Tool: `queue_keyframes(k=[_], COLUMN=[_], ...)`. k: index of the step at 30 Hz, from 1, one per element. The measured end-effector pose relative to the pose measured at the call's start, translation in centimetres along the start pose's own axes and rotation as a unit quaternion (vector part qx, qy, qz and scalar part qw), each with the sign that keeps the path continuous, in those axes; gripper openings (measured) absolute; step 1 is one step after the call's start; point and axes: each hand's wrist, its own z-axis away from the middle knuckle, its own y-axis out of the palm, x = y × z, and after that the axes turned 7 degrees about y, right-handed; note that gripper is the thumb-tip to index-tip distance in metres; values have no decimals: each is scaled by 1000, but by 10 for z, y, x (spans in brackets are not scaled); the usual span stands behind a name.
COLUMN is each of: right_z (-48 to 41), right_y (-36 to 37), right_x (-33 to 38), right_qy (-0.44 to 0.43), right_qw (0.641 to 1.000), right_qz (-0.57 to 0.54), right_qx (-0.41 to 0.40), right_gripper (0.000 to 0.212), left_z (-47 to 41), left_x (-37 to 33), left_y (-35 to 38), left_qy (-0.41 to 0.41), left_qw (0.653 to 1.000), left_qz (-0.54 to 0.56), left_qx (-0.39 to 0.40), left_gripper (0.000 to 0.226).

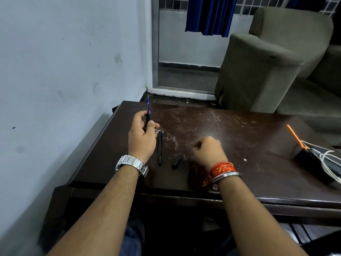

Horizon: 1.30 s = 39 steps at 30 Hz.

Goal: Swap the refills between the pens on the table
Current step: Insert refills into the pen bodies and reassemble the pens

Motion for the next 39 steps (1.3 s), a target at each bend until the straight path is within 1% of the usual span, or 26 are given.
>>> queue_keyframes(k=[2,5,7,11,12,13,14,16,18,20,21,22,24,27,28,33,39], right_z=[-9,-14,-15,-10,-9,-7,-4,5,15,22,24,25,25,23,22,23,21], right_y=[-6,-3,1,5,5,5,3,-5,-12,-15,-16,-18,-19,-18,-18,-20,-18], right_x=[-14,-23,-21,-12,-9,-6,-1,10,22,32,34,35,37,38,38,37,34], right_qy=[35,58,64,47,34,18,-2,-52,-92,-108,-113,-117,-121,-113,-107,-82,-70], right_qw=[998,993,992,996,998,999,997,974,933,875,850,832,810,777,771,764,787], right_qz=[51,103,98,77,59,18,-43,-183,-317,-451,-497,-527,-565,-617,-626,-639,-613], right_qx=[0,33,41,19,0,-26,-58,-119,-143,-137,-131,-123,-99,-50,-41,-21,2], right_gripper=[21,22,23,22,22,23,26,28,25,22,21,20,20,26,25,19,18], left_z=[1,2,4,10,11,12,14,16,19,21,22,23,24,25,26,27,27], left_x=[-2,-1,-2,-5,-5,-4,-4,-5,-9,-12,-13,-13,-14,-16,-16,-17,-17], left_y=[0,2,4,6,7,8,10,13,16,18,19,19,19,20,20,21,22], left_qy=[-1,-7,-7,9,4,-2,-8,-19,-28,-28,-26,-28,-37,-44,-45,-44,-40], left_qw=[1000,1000,999,995,993,991,987,977,968,961,958,955,952,949,948,946,948], left_qz=[-1,-5,-6,-42,-42,-38,-29,-1,23,36,38,40,46,53,56,52,50], left_qx=[6,20,38,90,108,132,159,210,247,273,284,293,302,308,309,317,313], left_gripper=[22,22,22,22,22,22,22,24,28,31,32,32,32,32,33,31,30])
